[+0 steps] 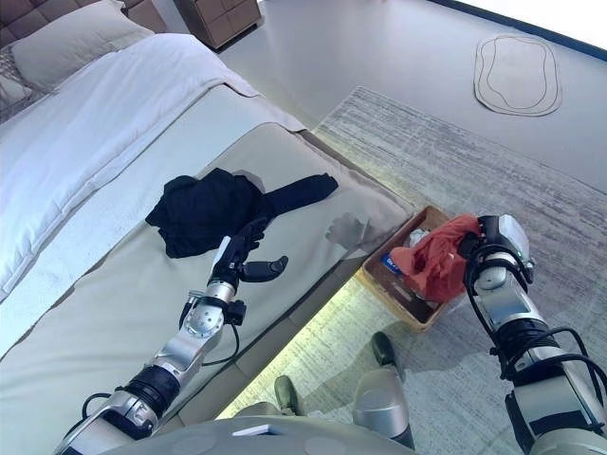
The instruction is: Pick up the clothes from the bed and place them into the basket
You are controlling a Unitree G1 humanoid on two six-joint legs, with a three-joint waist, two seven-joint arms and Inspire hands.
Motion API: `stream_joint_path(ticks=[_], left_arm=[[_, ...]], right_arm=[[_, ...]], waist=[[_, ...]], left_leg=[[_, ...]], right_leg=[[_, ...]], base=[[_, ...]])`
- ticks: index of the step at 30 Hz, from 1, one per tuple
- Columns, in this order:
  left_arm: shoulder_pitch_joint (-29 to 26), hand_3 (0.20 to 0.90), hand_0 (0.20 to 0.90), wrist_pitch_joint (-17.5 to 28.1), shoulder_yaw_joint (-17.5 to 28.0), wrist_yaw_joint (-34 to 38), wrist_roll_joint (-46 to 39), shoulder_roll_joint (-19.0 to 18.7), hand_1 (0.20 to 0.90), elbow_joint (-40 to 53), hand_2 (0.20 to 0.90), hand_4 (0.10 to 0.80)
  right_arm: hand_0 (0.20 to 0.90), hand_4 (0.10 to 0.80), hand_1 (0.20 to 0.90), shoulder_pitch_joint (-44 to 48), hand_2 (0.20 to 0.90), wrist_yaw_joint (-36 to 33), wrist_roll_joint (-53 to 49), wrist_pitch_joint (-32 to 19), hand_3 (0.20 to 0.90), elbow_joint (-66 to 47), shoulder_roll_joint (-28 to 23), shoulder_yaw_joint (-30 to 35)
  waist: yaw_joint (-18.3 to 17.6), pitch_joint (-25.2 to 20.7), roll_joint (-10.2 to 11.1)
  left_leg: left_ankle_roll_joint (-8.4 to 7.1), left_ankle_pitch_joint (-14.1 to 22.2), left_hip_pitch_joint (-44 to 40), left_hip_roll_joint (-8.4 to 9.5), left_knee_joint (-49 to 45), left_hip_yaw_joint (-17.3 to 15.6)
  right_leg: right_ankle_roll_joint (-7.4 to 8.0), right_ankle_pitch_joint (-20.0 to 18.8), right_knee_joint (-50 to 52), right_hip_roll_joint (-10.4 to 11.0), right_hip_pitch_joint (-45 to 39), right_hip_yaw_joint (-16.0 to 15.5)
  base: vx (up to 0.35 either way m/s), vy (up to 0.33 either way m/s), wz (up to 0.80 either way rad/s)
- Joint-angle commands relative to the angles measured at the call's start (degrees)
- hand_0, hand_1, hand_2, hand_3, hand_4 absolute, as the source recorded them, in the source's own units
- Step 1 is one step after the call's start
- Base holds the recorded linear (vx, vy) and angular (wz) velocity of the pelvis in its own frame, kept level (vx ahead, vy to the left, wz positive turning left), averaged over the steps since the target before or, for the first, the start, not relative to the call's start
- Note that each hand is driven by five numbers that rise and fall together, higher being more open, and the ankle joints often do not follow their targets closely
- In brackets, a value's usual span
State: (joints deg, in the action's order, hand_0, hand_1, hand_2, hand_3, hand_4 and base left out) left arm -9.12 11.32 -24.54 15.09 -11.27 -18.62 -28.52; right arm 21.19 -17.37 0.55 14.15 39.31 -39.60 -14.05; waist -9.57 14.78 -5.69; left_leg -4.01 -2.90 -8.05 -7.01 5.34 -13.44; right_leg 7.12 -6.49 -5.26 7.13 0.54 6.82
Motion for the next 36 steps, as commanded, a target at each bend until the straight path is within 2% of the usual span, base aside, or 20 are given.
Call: stream_joint_path(ticks=[1,15,20,28,36], left_arm=[[-4.4,0.9,0.9,5.2,-0.9,0.0,0.3,-2.9,0.9,2.3,0.9,0.8],[-3.8,0.9,0.9,5.6,-0.3,-0.4,0.4,-3.7,0.9,2.4,0.9,0.8],[-3.7,0.9,0.9,5.6,-0.2,0.2,0.2,-3.5,0.9,2.3,0.9,0.8],[-3.6,0.9,0.9,5.0,0.1,2.4,-0.7,-3.1,0.9,2.2,0.9,0.8],[-2.5,0.9,0.9,5.3,1.5,4.0,1.0,-4.2,0.9,2.9,0.9,0.8]], right_arm=[[0.9,0.8,0.9,6.6,0.9,-4.8,2.1,-3.3,0.9,0.1,-1.9,0.0],[0.9,0.8,0.9,5.0,0.9,-5.0,4.4,-1.7,0.9,-1.0,-3.0,0.6],[0.9,0.8,0.9,5.7,0.9,-6.3,5.6,-3.6,0.9,-3.2,-3.6,0.5],[0.9,0.8,0.9,12.8,0.9,-8.8,12.7,-7.1,0.9,-10.5,-4.6,-3.1],[0.9,0.8,0.9,22.7,0.9,-11.4,15.6,-7.7,0.9,-10.7,-4.9,-10.3]], waist=[[1.5,-1.6,2.9],[1.8,-1.9,3.6],[2.2,-2.1,3.5],[5.0,-2.3,3.8],[10.8,-2.7,5.0]], left_leg=[[-1.62,3.5,-2.7,-3.26,-0.3,3.4],[-1.52,3.4,-2.7,-3.41,-0.3,3.4],[-1.39,3.4,-2.7,-3.29,-0.3,4.0],[-1.2,2.7,-1.6,-2.56,-0.3,7.4],[-0.66,1.4,1.9,-1.49,-0.5,12.4]], right_leg=[[-0.98,1.1,3.9,1.6,-0.3,-1.9],[-0.9,1.3,4.0,1.6,-0.6,-2.2],[-1.03,1.4,4.0,1.6,-1.0,-2.3],[-1.51,1.9,4.2,2.0,-1.8,-4.2],[-1.9,2.3,4.0,3.3,-1.8,-8.6]], base=[[0.025,-0.017,0.04],[0.003,-0.005,0.03],[0.005,0.004,0.01],[0.0,0.014,0.09],[0.006,-0.008,0.32]])
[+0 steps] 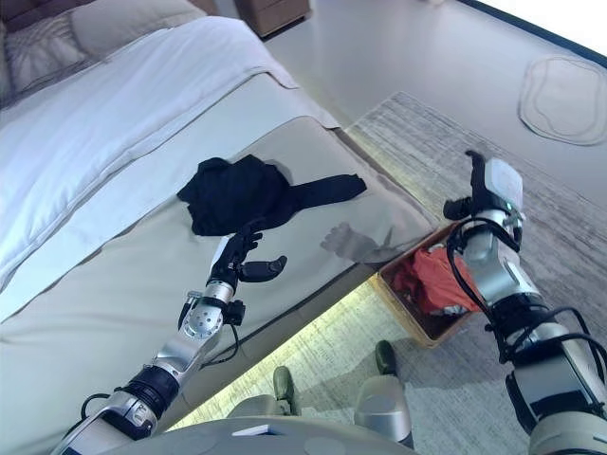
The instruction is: Pick up the clothes from the bed and place them into the basket
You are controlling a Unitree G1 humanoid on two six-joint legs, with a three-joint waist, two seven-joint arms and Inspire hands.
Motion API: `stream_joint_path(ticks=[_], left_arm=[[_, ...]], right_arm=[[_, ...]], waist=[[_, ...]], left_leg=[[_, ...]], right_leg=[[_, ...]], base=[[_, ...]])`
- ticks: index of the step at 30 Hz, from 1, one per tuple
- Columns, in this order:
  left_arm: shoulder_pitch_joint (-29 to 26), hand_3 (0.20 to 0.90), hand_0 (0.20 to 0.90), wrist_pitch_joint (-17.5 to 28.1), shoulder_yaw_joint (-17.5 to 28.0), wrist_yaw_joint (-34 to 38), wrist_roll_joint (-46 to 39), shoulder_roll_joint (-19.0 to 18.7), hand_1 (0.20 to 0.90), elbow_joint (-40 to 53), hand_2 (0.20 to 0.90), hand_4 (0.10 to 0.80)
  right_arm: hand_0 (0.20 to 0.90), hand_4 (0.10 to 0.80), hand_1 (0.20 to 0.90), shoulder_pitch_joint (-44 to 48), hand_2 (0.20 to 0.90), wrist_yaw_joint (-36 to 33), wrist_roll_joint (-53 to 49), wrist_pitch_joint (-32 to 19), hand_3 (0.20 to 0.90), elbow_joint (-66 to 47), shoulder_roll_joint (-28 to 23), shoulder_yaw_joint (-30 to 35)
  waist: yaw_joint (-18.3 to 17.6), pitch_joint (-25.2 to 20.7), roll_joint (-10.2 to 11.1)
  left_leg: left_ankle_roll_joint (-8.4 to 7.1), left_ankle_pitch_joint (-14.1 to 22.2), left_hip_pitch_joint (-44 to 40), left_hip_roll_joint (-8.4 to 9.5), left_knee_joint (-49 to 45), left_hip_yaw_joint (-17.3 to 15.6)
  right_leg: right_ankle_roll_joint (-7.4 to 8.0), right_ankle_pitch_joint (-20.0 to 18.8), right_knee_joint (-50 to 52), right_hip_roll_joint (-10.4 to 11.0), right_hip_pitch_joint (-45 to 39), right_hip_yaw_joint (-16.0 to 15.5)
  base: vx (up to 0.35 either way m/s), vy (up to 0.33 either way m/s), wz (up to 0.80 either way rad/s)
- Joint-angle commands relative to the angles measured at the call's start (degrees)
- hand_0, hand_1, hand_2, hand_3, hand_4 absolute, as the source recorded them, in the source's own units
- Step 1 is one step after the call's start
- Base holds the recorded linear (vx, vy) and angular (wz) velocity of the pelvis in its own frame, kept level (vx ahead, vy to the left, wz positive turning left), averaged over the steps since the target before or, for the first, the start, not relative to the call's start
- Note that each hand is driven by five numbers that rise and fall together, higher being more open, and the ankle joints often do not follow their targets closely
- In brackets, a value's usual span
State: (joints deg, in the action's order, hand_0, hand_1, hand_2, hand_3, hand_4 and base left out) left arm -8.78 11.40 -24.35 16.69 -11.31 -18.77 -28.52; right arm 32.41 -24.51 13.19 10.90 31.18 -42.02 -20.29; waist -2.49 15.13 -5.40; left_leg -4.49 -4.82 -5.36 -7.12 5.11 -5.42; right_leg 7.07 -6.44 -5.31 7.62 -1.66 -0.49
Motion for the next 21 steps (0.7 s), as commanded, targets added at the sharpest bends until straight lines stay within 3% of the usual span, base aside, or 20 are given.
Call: stream_joint_path(ticks=[1,10,14,18,21], left_arm=[[-2.7,0.9,0.9,5.5,1.5,2.6,1.3,-4.6,0.9,3.2,0.9,0.8],[-1.4,0.9,0.9,7.5,2.8,1.6,2.1,-7.8,0.9,4.2,0.9,0.8],[-2.6,0.9,0.9,11.0,1.8,2.5,2.2,-10.1,0.9,6.4,0.9,0.8],[-6.3,0.9,0.9,12.8,0.5,3.9,1.5,-11.1,0.9,9.2,0.9,0.8],[-6.8,0.9,0.9,13.0,-0.4,5.5,2.2,-11.1,0.9,11.1,0.9,0.8]], right_arm=[[0.9,0.8,0.9,13.2,0.9,-4.3,2.9,-4.5,0.9,-2.1,-2.5,-5.3],[0.9,0.8,0.9,25.5,0.9,-3.2,1.1,-3.4,0.9,3.6,-3.0,-12.2],[0.9,0.8,0.9,33.4,0.9,-3.8,-3.1,-1.8,0.9,8.0,-4.1,-16.5],[0.9,0.8,0.9,40.0,0.9,-5.7,-4.2,0.2,0.9,12.6,-4.5,-19.1],[0.9,0.8,0.9,41.7,0.9,-6.9,-3.0,1.5,0.9,14.3,-3.7,-20.2]], waist=[[4.6,-2.9,4.7],[11.2,0.8,3.3],[14.0,5.4,2.3],[16.3,12.4,0.9],[17.5,14.7,0.2]], left_leg=[[-0.1,3.1,0.0,-1.15,-0.4,5.3],[0.18,2.0,5.0,0.86,-1.3,11.2],[0.68,2.0,10.3,2.45,-4.2,13.6],[1.99,2.9,18.8,5.88,-12.3,16.3],[3.17,3.5,23.6,8.05,-16.0,17.2]], right_leg=[[-1.89,2.5,4.4,3.1,0.5,-2.2],[-2.52,4.9,7.8,5.0,2.6,-8.2],[-2.7,6.3,12.4,6.3,7.0,-10.2],[-2.5,8.6,23.1,9.0,15.2,-11.5],[-2.65,9.3,27.8,9.9,19.8,-11.9]], base=[[0.019,0.024,0.42],[0.01,0.064,0.44],[-0.118,0.092,0.4],[-0.165,0.077,0.35],[-0.053,0.078,0.43]])
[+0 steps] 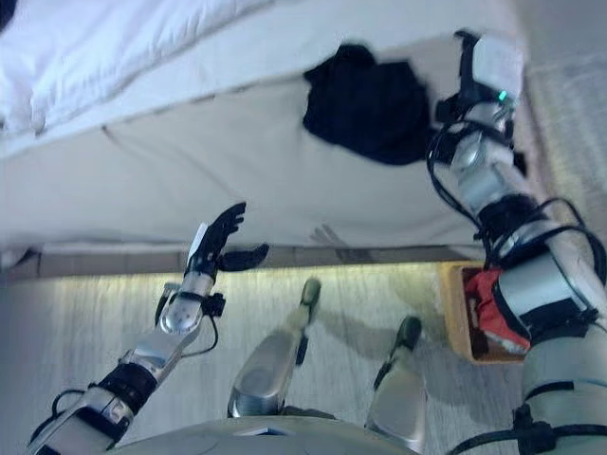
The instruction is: Pick up the clothes from the bed and place them into the basket
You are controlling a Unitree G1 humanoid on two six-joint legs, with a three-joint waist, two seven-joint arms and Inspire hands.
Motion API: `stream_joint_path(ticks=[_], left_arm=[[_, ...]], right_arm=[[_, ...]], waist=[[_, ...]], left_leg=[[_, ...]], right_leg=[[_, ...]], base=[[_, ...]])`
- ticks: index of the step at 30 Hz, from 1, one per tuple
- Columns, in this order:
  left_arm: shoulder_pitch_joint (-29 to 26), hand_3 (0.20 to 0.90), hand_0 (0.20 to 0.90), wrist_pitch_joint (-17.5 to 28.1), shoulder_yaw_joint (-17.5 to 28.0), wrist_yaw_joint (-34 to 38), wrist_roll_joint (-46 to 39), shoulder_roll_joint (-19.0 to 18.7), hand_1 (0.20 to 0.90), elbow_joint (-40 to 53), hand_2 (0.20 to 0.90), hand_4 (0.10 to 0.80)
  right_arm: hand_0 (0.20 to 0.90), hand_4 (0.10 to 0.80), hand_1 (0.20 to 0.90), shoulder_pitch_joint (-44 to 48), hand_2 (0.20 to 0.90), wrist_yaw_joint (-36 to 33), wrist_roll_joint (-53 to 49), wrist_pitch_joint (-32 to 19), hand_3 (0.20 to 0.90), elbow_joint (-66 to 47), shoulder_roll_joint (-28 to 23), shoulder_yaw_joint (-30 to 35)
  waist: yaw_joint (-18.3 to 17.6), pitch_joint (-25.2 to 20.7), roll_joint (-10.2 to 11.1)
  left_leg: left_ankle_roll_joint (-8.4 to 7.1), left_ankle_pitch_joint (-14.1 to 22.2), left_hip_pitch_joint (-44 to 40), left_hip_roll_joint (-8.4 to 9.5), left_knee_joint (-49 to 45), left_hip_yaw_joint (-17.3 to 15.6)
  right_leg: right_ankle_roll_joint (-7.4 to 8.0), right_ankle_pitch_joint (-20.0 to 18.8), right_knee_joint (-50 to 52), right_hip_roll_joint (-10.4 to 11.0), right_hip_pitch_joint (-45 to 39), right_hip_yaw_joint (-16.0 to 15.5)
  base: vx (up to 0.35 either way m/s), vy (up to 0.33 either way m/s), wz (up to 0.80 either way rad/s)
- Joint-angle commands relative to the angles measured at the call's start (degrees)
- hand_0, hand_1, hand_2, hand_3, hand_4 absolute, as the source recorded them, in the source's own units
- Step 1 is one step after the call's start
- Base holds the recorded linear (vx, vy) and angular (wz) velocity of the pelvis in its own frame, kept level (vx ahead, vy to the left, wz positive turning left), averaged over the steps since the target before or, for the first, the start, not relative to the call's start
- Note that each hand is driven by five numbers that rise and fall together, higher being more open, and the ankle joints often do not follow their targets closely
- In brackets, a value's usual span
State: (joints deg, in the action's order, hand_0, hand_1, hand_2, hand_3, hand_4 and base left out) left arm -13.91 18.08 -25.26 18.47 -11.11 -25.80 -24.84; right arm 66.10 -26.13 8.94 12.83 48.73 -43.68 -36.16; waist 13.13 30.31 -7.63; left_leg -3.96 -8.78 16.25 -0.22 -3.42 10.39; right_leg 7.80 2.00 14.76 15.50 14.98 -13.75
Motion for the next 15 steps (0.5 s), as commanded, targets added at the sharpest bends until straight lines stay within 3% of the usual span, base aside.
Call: stream_joint_path(ticks=[1,6,7,15], left_arm=[[-1.9,0.9,0.9,6.2,0.1,4.3,2.2,-4.2,0.9,8.0,0.9,0.8],[-2.1,0.9,0.9,6.2,-0.3,5.8,1.0,-4.6,0.9,11.3,0.9,0.8],[-1.1,0.9,0.9,6.4,-0.3,5.9,0.3,-4.7,0.9,11.9,0.9,0.8],[1.6,0.9,0.9,6.5,0.9,7.4,-0.7,-5.7,0.9,16.0,0.9,0.8]], right_arm=[[0.9,0.8,0.9,8.5,0.9,-5.5,1.5,0.3,0.9,-2.5,-1.7,-4.8],[0.9,0.8,0.9,10.1,0.9,-6.5,1.1,0.6,0.9,4.2,-1.0,-4.3],[0.9,0.8,0.9,9.7,0.9,-6.6,0.7,0.6,0.9,5.2,-1.0,-4.3],[0.9,0.8,0.9,11.7,0.9,-5.6,-4.2,3.1,0.9,12.0,-0.5,-2.8]], waist=[[2.4,-0.5,2.2],[4.3,-0.5,1.1],[4.7,-0.5,0.9],[6.2,-0.5,-0.2]], left_leg=[[2.97,7.9,3.6,1.86,-8.6,1.5],[4.62,9.6,11.7,4.46,-14.6,2.5],[4.76,11.4,11.8,4.64,-15.9,2.3],[5.45,12.8,21.3,5.7,-22.5,2.0]], right_leg=[[-3.53,1.3,8.9,2.2,4.5,1.1],[-4.04,2.1,14.1,2.9,11.3,0.4],[-3.69,3.9,15.9,2.7,11.7,0.9],[-4.52,6.5,23.7,1.6,20.7,1.7]], base=[[-0.004,0.052,0.47],[-0.009,0.007,0.3],[0.059,-0.016,0.35],[0.003,0.002,0.05]])
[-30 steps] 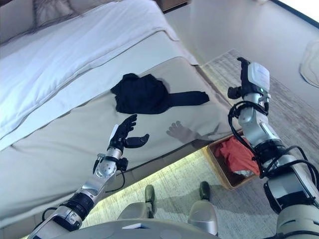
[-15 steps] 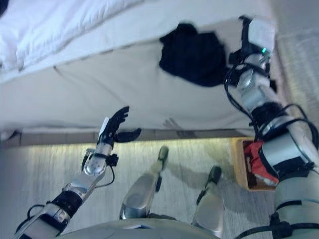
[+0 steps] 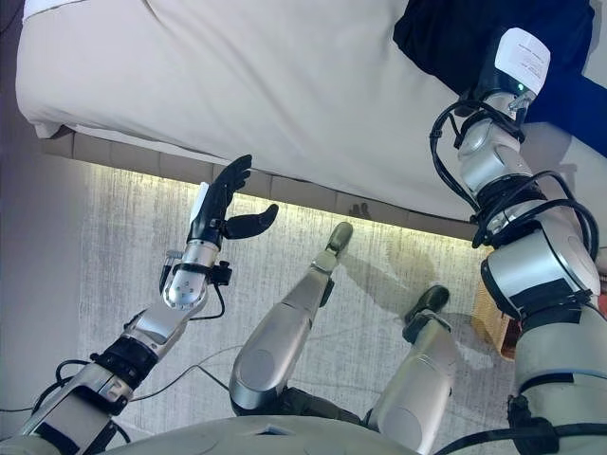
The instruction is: Pick up the clothes from the bed and place them into the basket
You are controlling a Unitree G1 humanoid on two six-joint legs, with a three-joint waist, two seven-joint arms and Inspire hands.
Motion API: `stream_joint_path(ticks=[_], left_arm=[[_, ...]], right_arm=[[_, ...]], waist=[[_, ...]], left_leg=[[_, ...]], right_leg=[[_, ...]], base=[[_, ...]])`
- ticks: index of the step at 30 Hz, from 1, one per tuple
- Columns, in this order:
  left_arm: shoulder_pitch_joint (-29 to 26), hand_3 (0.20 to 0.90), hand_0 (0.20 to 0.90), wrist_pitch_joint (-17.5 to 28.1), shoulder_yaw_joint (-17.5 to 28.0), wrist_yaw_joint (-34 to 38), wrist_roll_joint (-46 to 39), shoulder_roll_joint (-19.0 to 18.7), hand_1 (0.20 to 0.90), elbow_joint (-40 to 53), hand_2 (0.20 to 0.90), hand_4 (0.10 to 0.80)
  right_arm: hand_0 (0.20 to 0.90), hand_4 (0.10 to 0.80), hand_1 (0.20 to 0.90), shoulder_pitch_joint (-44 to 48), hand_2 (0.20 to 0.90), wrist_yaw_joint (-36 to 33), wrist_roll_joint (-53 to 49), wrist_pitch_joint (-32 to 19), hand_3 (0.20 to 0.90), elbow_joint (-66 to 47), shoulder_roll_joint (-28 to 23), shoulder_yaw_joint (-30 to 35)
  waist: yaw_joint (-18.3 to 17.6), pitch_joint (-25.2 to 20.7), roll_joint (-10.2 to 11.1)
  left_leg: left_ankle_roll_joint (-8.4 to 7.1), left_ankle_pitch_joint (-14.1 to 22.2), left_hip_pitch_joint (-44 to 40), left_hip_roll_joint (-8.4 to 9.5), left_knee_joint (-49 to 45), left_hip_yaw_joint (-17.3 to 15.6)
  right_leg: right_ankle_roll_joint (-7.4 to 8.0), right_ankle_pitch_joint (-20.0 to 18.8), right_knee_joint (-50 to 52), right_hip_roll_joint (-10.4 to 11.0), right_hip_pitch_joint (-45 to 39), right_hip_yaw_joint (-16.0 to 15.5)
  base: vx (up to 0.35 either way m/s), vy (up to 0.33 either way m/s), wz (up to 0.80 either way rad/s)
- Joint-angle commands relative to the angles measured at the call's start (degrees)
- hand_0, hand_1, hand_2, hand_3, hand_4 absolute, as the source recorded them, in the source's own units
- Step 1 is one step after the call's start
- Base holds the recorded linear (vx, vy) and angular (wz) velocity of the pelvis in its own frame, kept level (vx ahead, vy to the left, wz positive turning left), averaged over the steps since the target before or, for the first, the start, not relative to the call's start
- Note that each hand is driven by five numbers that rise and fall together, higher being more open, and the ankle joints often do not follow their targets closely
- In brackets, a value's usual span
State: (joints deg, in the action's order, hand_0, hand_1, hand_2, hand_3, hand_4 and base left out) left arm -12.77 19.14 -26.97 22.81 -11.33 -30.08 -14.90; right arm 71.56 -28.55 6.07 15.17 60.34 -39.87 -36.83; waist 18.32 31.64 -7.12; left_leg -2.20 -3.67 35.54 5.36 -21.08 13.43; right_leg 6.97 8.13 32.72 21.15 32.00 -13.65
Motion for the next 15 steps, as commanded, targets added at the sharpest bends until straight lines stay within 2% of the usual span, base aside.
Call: stream_joint_path(ticks=[1,3,5,6,7,9,15], left_arm=[[0.9,0.9,0.9,5.3,2.9,2.9,-0.7,-1.5,0.9,6.6,0.9,0.8],[2.2,0.9,0.9,5.7,3.3,2.3,-0.7,-1.9,0.9,7.6,0.9,0.8],[2.9,0.9,0.9,5.9,3.6,2.0,-0.6,-2.1,0.9,8.0,0.9,0.8],[3.6,0.9,0.9,6.1,3.9,1.7,-0.9,-2.4,0.9,8.2,0.9,0.8],[4.1,0.9,0.9,6.6,4.1,1.6,-1.0,-2.6,0.9,8.1,0.9,0.8],[4.9,0.9,0.9,7.3,4.5,1.1,-1.0,-2.9,0.9,8.3,0.9,0.8],[7.2,0.9,0.9,7.1,5.4,0.3,-1.5,-3.8,0.9,10.3,0.9,0.8]], right_arm=[[0.9,0.8,0.9,6.6,0.9,-2.1,-1.7,1.9,0.9,1.5,-4.4,-2.3],[0.9,0.8,0.9,7.8,0.9,1.4,-3.0,5.0,0.9,4.1,-5.2,-3.7],[0.9,0.8,0.9,8.4,0.9,2.6,-4.0,5.8,0.9,4.9,-5.5,-4.4],[0.858,0.751,0.858,8.8,0.858,3.7,-4.3,6.9,0.851,5.1,-5.9,-4.9],[0.782,0.663,0.782,9.1,0.782,4.0,-4.6,7.5,0.763,5.4,-6.1,-5.3],[0.3,0.1,0.3,10.0,0.3,4.7,-4.2,8.1,0.2,6.5,-6.3,-6.1],[0.3,0.1,0.3,11.7,0.3,3.7,-5.7,9.4,0.2,7.3,-7.8,-5.9]], waist=[[1.2,-1.9,-0.8],[1.6,-1.9,-1.0],[1.7,-1.9,-1.1],[1.7,-1.9,-1.1],[1.8,-1.9,-1.0],[2.0,-1.9,-0.9],[2.1,-1.9,-0.6]], left_leg=[[3.75,7.7,2.8,0.23,-5.3,-0.9],[3.83,7.7,4.6,0.4,-6.4,-0.8],[4.01,7.8,5.3,0.37,-6.9,-0.9],[4.17,7.7,5.7,0.3,-7.1,-1.0],[4.18,7.8,6.4,0.33,-7.7,-1.0],[4.27,8.0,7.1,0.3,-8.5,-1.0],[4.35,8.2,7.8,0.06,-9.5,-1.4]], right_leg=[[-3.76,0.6,6.5,-4.2,4.5,1.6],[-3.95,1.2,8.0,-4.4,6.2,1.7],[-4.15,1.5,8.7,-4.6,7.0,1.8],[-4.26,1.8,9.2,-4.8,7.6,1.8],[-4.39,2.0,9.8,-5.0,8.3,1.9],[-4.62,2.4,10.7,-5.2,8.9,1.9],[-5.12,3.0,11.6,-5.9,9.2,1.8]], base=[[-0.006,-0.042,0.01],[-0.008,-0.042,0.04],[-0.005,-0.013,0.02],[0.0,0.0,0.0],[0.0,0.0,0.0],[-0.014,-0.032,-0.06],[-0.004,-0.009,-0.01]])
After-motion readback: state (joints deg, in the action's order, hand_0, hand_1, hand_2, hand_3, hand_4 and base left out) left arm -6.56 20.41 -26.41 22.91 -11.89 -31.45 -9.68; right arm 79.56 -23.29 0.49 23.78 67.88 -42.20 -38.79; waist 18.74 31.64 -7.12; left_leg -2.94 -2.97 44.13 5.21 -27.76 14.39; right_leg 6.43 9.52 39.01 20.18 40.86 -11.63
